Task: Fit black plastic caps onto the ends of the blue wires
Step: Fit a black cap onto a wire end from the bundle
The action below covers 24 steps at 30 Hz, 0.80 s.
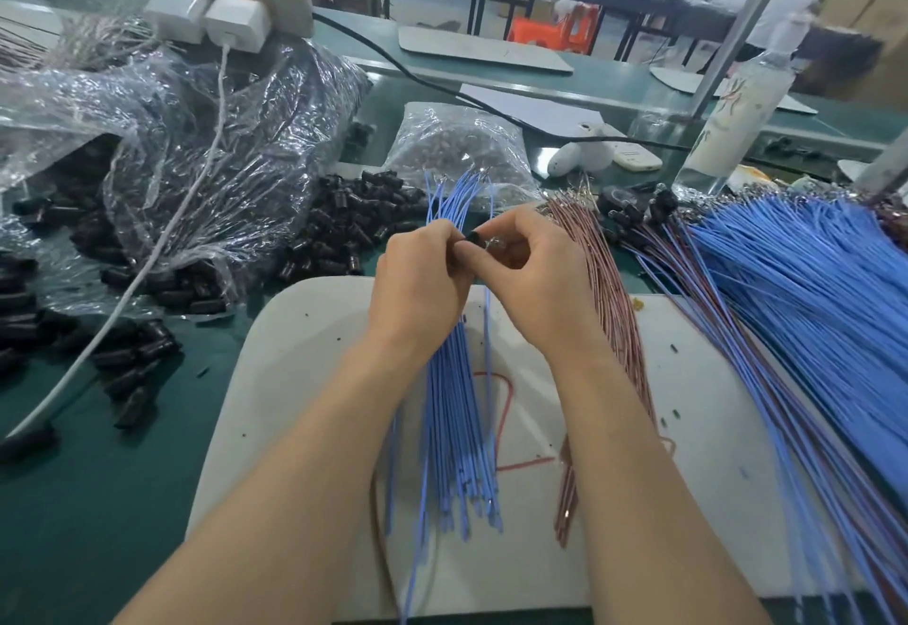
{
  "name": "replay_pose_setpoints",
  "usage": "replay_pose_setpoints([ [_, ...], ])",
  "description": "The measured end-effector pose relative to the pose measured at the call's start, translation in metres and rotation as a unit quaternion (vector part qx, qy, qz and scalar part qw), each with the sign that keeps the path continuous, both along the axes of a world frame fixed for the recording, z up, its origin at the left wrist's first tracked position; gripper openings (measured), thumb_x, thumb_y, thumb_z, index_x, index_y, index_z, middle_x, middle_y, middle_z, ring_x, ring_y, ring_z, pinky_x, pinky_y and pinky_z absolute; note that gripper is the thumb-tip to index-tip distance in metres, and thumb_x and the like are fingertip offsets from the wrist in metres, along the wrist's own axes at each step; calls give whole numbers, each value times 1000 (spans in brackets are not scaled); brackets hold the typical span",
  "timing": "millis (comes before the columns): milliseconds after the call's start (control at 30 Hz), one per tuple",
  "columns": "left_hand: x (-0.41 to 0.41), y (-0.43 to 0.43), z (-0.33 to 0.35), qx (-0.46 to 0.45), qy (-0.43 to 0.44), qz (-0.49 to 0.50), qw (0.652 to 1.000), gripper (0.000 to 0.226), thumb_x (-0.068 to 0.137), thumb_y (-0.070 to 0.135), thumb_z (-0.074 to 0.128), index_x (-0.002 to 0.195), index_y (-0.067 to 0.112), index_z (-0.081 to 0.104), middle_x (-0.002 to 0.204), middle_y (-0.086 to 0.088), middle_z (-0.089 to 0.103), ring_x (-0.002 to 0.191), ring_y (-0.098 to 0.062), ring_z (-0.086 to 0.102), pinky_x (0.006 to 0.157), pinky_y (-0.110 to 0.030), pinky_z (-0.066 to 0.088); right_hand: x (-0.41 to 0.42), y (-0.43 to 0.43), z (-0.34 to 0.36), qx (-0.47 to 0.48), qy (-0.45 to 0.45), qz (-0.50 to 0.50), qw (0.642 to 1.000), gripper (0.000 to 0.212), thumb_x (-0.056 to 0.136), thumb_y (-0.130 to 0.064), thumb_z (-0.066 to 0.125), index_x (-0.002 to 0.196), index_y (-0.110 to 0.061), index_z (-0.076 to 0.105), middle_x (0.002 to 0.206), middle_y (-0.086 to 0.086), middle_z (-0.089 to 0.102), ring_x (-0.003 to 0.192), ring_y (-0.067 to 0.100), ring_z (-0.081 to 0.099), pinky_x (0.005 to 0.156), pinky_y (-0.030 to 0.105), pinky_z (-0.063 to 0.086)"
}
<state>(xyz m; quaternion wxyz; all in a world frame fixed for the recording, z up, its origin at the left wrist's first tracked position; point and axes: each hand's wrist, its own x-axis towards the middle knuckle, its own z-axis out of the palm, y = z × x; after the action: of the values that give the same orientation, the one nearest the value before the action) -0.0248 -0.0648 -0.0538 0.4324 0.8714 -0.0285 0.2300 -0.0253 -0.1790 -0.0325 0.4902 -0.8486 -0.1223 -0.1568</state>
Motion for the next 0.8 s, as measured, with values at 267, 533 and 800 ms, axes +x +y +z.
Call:
replay_pose_setpoints([
  [267,7,3,-7,-71,-8,-18,997,11,86,6,63,76,10,61,71,-4,69,70,-22,66,73,-41,54,-3,-13,13,9,-3,15,1000,25,91,-6,58,109,-21,66,86,-3,68,75,5,63,73,18,49],
  [533,5,5,-6,-64,-26,-26,997,6,86,9,63,81,5,64,73,-5,69,70,-24,64,72,-42,52,-7,-14,18,-6,-12,20,1000,15,85,-6,67,88,-20,70,80,-10,69,74,-1,65,72,9,48],
  [800,1,3,-2,7,-38,-3,999,9,87,9,58,80,5,61,73,-7,66,71,-30,57,69,-42,47,-9,-10,18,-57,-37,-20,997,8,85,-7,66,88,-13,69,77,-8,67,75,4,63,75,16,51],
])
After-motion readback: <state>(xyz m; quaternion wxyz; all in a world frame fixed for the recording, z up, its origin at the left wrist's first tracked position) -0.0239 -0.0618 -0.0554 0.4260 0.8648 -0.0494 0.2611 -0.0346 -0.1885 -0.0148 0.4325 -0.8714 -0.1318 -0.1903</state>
